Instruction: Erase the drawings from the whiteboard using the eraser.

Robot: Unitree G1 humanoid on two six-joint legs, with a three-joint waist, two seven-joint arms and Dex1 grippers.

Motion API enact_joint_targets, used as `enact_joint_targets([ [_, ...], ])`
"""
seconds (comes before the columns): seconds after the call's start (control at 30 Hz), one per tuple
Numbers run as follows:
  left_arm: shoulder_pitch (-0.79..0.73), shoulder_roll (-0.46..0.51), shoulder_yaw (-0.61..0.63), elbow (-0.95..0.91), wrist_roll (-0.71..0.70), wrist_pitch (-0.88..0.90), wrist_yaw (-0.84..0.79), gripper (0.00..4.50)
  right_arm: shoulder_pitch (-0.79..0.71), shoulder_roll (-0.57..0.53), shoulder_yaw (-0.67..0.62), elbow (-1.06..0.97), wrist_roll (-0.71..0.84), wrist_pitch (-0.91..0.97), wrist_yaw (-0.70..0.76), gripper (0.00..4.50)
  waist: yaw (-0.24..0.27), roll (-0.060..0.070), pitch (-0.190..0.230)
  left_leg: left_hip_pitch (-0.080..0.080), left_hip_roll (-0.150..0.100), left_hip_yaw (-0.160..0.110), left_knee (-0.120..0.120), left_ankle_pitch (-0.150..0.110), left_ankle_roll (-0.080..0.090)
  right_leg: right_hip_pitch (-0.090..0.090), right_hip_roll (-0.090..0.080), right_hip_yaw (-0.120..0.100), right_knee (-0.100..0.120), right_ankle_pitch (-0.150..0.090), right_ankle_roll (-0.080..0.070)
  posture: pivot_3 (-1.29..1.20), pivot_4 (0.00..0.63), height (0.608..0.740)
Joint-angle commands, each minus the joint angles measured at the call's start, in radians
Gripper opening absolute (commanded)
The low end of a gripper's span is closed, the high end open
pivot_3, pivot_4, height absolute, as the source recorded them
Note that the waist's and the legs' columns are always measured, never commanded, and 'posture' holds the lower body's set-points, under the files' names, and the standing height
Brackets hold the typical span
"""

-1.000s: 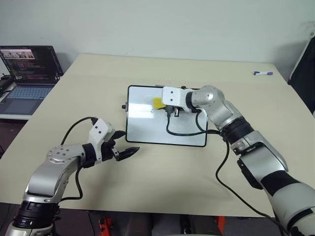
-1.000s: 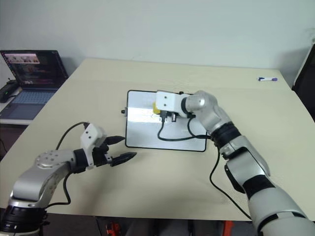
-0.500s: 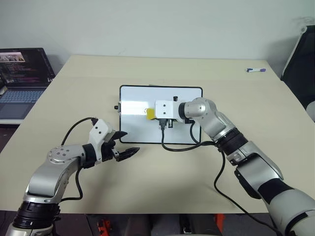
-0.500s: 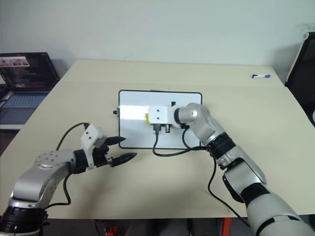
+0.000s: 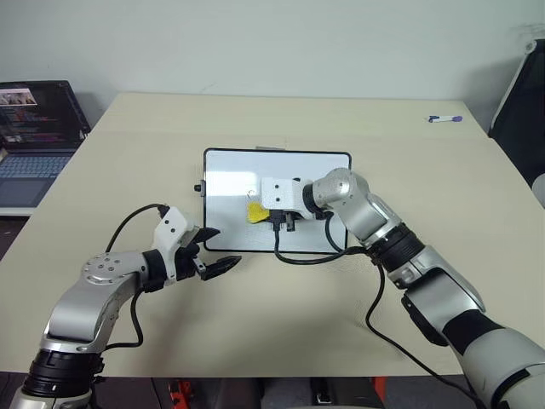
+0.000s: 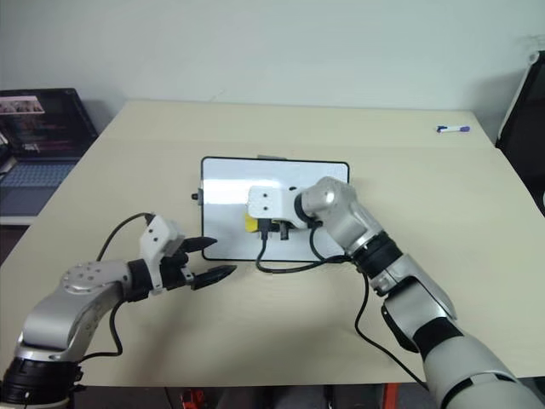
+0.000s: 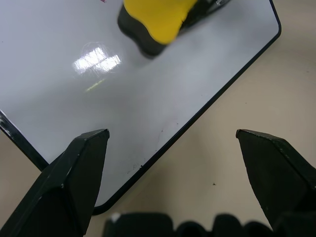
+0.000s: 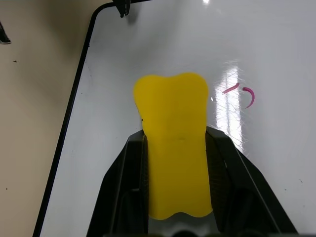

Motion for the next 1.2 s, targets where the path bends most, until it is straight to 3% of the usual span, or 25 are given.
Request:
enact_joint_targets([
  [0.03,-0.002,0.000,0.010,-0.037,-0.001,-0.017,0.003,4.50,-0.058,0.010,-0.046,0.182,-0.038,-0.007,-0.163,1.18,-0.002,0.001,0.000,0.000,0.000,0.000,0.000,0.000,0.000,0.000,0.000,0.000,0.001,0.000,0.000,0.00,0.150,0.740],
  [0.17,-0.001,0.001,0.011,-0.036,0.000,-0.018,0.002,4.50,-0.095,0.021,-0.047,0.249,-0.033,-0.037,-0.191,1.18,0.004,0.001,0.001,0.000,0.001,0.000,0.001,0.000,0.000,0.000,0.001,0.000,0.000,-0.002,-0.003,0.00,0.150,0.740],
  [0.43,-0.001,0.001,0.011,-0.034,0.002,-0.022,0.001,4.50,-0.030,-0.062,0.072,0.134,-0.069,-0.054,0.032,1.18,0.011,0.000,0.000,0.000,0.001,0.001,0.001,0.000,0.000,0.001,0.000,0.000,-0.001,0.001,-0.002,0.00,0.150,0.740],
  [0.7,-0.002,0.000,0.008,-0.032,0.002,-0.025,0.000,4.50,-0.158,0.004,-0.045,0.301,-0.051,-0.072,-0.237,1.18,0.003,0.002,0.001,0.000,0.002,0.001,0.001,0.000,0.000,0.000,0.000,-0.001,0.000,0.001,-0.005,0.00,0.150,0.740],
  [0.83,-0.002,-0.001,0.008,-0.033,0.001,-0.025,0.001,4.50,-0.153,-0.020,0.001,0.324,-0.073,-0.113,-0.178,1.18,0.012,0.002,0.001,0.000,0.002,0.001,0.001,0.001,0.000,0.000,0.000,-0.001,-0.001,0.000,-0.008,0.00,0.150,0.740],
  [1.03,0.004,0.000,0.010,-0.034,0.001,-0.025,0.002,4.50,-0.035,-0.055,0.111,0.134,-0.109,-0.141,-0.011,1.18,0.013,0.000,0.000,0.000,0.002,0.002,0.001,0.000,0.000,0.002,0.000,-0.001,-0.002,0.001,-0.002,0.00,0.150,0.740],
  [1.2,0.006,0.000,0.012,-0.038,0.000,-0.024,0.003,4.50,-0.028,-0.048,0.104,0.123,-0.139,-0.125,-0.067,1.18,0.010,0.000,0.000,0.000,0.003,0.003,0.000,0.000,-0.001,0.002,0.001,-0.001,-0.001,0.001,-0.002,0.00,0.150,0.740],
])
